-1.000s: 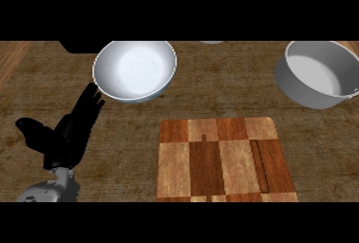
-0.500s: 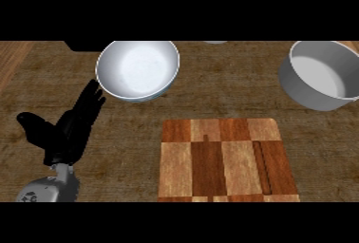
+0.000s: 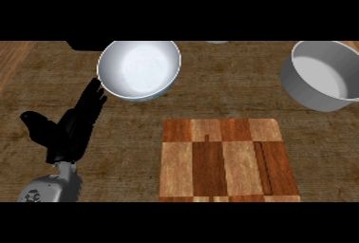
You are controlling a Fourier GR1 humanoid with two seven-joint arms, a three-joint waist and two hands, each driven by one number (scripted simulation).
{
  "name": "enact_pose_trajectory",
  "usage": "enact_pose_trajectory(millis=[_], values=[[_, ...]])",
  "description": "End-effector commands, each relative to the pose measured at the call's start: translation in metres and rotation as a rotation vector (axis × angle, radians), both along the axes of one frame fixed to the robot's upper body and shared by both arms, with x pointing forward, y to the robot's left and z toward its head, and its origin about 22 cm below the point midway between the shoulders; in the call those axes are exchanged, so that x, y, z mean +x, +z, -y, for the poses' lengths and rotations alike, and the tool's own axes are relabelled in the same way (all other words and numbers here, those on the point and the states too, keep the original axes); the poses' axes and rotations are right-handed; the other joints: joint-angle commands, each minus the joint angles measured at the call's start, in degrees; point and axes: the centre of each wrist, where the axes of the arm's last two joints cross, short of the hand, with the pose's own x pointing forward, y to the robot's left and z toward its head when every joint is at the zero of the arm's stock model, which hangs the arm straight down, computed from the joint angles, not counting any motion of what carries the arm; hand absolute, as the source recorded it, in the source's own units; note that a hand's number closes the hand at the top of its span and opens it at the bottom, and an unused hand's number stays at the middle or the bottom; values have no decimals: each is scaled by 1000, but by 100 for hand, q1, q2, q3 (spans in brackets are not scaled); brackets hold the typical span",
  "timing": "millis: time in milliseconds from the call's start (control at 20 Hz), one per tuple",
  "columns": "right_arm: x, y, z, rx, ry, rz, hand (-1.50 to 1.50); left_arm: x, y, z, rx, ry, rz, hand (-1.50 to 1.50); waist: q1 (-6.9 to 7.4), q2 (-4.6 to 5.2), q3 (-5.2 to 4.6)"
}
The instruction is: Pick the cupcake from the cutting board and place it in the pot
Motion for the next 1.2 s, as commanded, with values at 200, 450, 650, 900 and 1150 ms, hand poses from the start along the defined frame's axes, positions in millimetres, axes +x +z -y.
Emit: enact_pose_trajectory(millis=[200, 450, 650, 900, 1150], values=[[41, -50, -14, 179, 1, -164, 150, -6, 3, 2, -24, 6, -14, 0, -2, -18, 1], [64, -71, -28, 321, 30, -245, -150, 0, 4, -1, 3, 11, 2, 0, -15, -13, 1], [61, -99, -21, 491, 33, -153, -150, 6, -5, 6, -11, 0, -11, 0, -91, -14, 2], [56, -59, 4, 631, -16, 208, -150, -7, -6, 15, -23, -17, -21, 0, -11, -4, 10], [30, -56, 52, 660, -126, 312, -150, -1, 1, -13, -1, 9, -2, 0, -30, 7, 7]])
